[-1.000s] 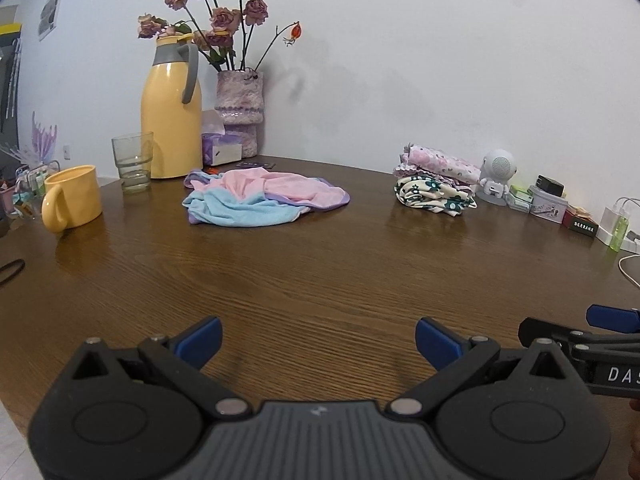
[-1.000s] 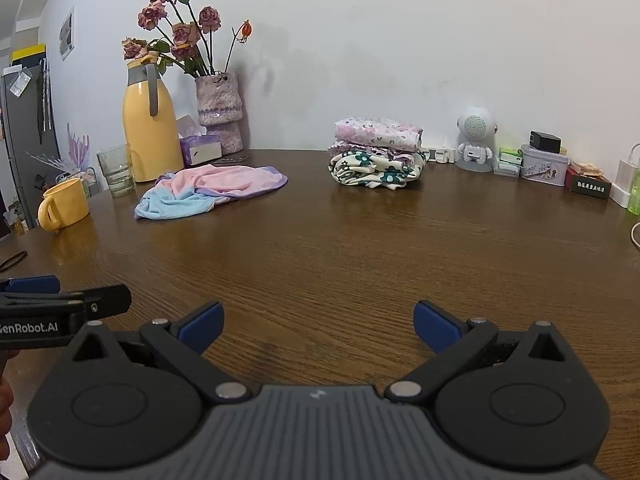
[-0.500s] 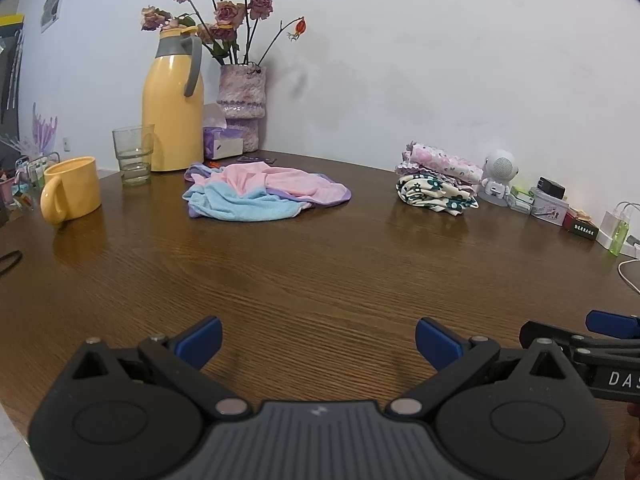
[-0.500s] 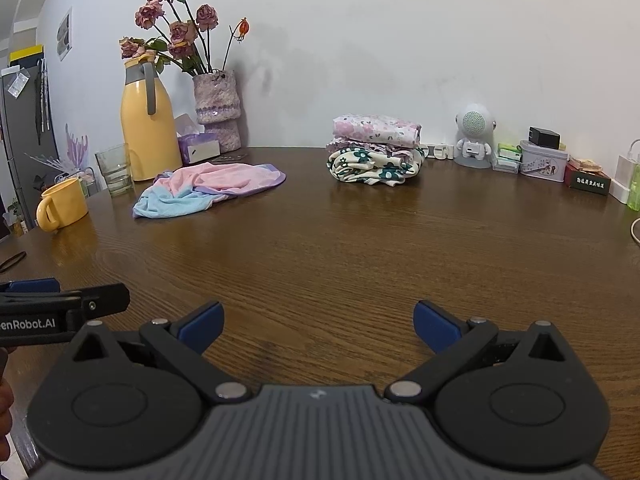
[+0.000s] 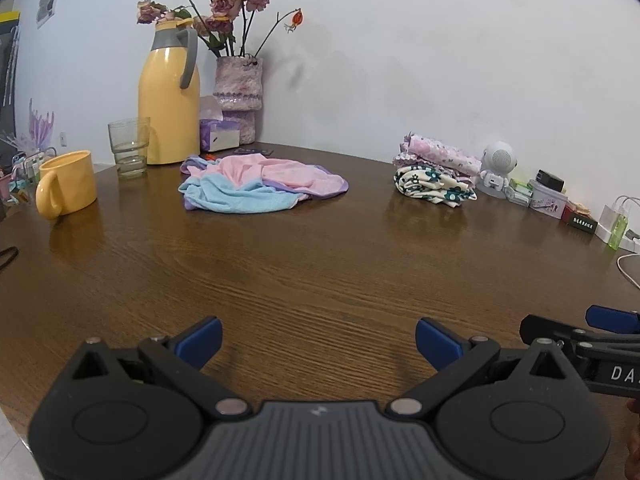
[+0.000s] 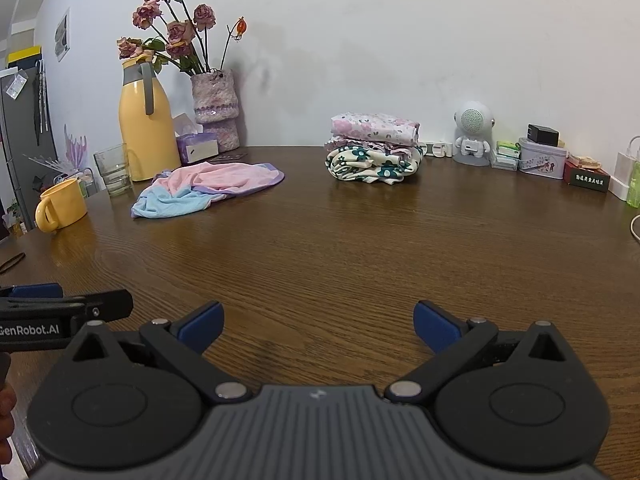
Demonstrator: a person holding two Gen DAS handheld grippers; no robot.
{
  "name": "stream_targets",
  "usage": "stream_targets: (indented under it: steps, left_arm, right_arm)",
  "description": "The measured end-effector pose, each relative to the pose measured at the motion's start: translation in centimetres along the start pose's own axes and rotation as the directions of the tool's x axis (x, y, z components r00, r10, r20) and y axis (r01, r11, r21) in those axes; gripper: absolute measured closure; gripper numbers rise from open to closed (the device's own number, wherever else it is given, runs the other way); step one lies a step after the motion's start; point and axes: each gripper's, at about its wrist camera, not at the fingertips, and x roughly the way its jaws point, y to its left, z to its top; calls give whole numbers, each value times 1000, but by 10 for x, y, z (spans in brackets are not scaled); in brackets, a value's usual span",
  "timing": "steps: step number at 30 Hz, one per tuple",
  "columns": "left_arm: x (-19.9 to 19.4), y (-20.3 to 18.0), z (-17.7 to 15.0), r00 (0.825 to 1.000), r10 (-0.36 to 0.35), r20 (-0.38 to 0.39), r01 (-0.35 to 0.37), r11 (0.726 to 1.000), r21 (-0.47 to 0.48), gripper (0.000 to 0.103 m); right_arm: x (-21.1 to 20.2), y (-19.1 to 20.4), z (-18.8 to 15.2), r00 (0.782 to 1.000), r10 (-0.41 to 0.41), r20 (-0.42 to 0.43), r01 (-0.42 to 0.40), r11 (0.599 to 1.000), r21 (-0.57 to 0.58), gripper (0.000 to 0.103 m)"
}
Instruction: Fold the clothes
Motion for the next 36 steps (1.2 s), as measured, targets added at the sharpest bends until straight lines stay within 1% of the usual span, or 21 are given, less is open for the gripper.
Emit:
stream_targets:
  steps: [3,10,36]
  left_arm:
    - [2,0,0,1000,-2,-9,2,1000,1,0]
    - [0,-2,-1,1000,3,3,-3,1000,13,0]
    - [0,-5,-2,1000,0,-1,0,1000,28,0]
  right_arm:
    - [0,0,0,1000,0,0,0,1000,0,0]
    - [0,-1,0,1000,2,-1,-2,1000,3,0]
    - [1,-2,-1,1000,2,-6,-2,1000,4,0]
